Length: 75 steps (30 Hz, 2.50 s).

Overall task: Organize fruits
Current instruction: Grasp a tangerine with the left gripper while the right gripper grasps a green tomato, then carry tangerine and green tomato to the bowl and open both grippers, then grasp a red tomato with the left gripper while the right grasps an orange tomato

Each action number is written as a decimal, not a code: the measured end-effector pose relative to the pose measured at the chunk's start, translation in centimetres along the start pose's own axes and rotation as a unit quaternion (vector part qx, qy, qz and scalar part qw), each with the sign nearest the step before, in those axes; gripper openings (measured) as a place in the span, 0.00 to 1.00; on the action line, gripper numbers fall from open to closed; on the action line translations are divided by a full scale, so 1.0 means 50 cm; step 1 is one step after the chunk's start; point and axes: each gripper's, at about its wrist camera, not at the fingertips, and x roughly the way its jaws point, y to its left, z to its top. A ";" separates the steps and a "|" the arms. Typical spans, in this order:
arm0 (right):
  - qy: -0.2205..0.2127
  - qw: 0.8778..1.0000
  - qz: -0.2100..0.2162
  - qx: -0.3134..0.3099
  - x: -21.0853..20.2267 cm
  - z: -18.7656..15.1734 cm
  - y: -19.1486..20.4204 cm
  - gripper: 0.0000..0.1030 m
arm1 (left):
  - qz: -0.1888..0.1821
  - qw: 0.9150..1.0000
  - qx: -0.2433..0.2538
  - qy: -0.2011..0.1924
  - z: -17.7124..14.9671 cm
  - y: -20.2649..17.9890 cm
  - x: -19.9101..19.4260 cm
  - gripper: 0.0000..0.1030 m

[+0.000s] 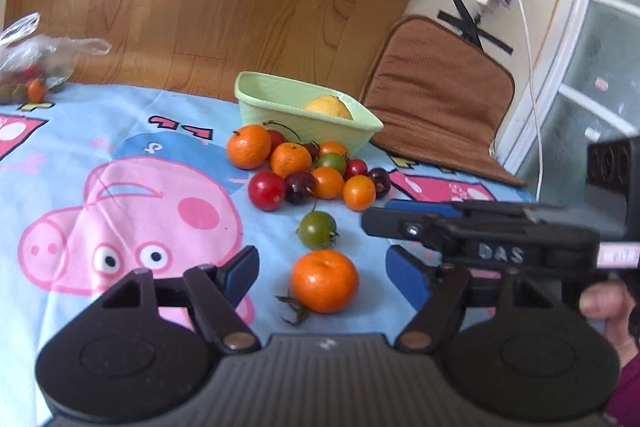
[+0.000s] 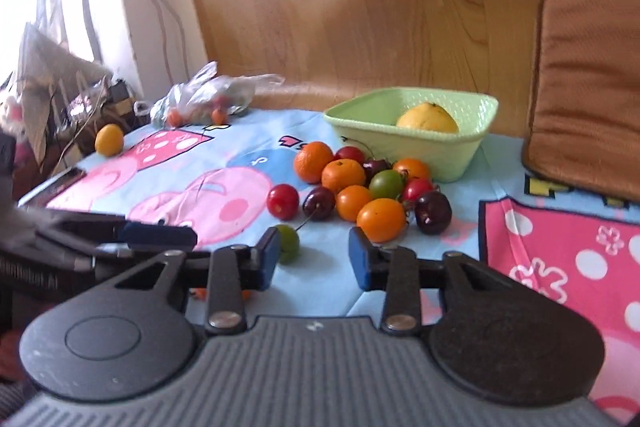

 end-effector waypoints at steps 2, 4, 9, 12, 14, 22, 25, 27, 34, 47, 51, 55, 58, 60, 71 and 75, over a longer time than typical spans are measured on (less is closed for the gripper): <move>0.015 1.000 0.005 0.013 0.018 0.004 -0.003 0.35 | 0.011 1.000 0.024 0.003 -0.007 -0.018 0.009 0.60; 0.023 0.999 0.022 0.018 0.031 0.007 0.002 0.36 | 0.018 0.999 0.043 0.011 -0.017 -0.027 0.017 0.45; 0.052 0.997 0.049 0.030 0.077 0.014 0.011 0.35 | 0.023 0.999 0.034 0.008 -0.027 -0.013 0.005 0.37; 0.054 0.997 0.044 0.019 0.076 0.008 0.020 0.28 | 0.030 0.999 0.031 0.002 -0.025 -0.002 -0.008 0.37; 0.036 0.999 0.035 0.017 0.048 0.006 0.020 0.28 | 0.035 0.999 0.028 -0.004 -0.020 0.006 -0.013 0.37; 0.025 1.000 -0.005 -0.016 -0.034 -0.032 0.033 0.28 | 0.050 0.998 0.036 0.002 -0.025 0.003 0.002 0.56; 0.041 0.999 -0.014 -0.024 -0.015 -0.044 0.039 0.29 | 0.054 0.998 0.031 -0.011 -0.027 0.008 -0.016 0.67; 0.040 0.999 -0.016 -0.021 -0.012 -0.048 0.043 0.29 | 0.056 0.998 0.032 -0.013 -0.027 0.010 -0.022 0.65; 0.028 0.999 -0.014 -0.035 -0.022 -0.053 0.058 0.27 | 0.029 0.999 0.033 -0.002 -0.006 0.005 -0.002 0.37; -0.066 0.995 -0.074 0.002 0.067 0.119 -0.066 0.27 | 0.036 0.998 0.040 -0.029 0.273 0.027 0.186 0.38; -0.060 0.993 -0.095 0.018 0.108 0.147 -0.122 0.27 | 0.051 0.998 0.027 -0.007 0.299 0.049 0.271 0.38; -0.064 0.991 -0.109 0.034 0.141 0.163 -0.163 0.29 | 0.063 0.998 0.017 0.011 0.300 0.061 0.316 0.49; -0.064 0.990 -0.111 0.062 0.149 0.169 -0.190 0.39 | 0.057 0.998 0.016 -0.012 0.293 0.073 0.286 0.59; -0.080 0.988 -0.108 0.076 0.129 0.165 -0.195 0.41 | 0.057 0.998 0.012 -0.034 0.288 0.084 0.249 0.63; -0.011 0.999 -0.030 0.038 0.024 0.081 -0.155 0.40 | 0.022 0.999 -0.046 -0.013 0.158 0.136 0.105 0.65; 0.013 0.999 -0.038 0.006 0.021 0.055 -0.122 0.40 | 0.018 0.999 -0.043 -0.002 0.103 0.122 0.079 0.72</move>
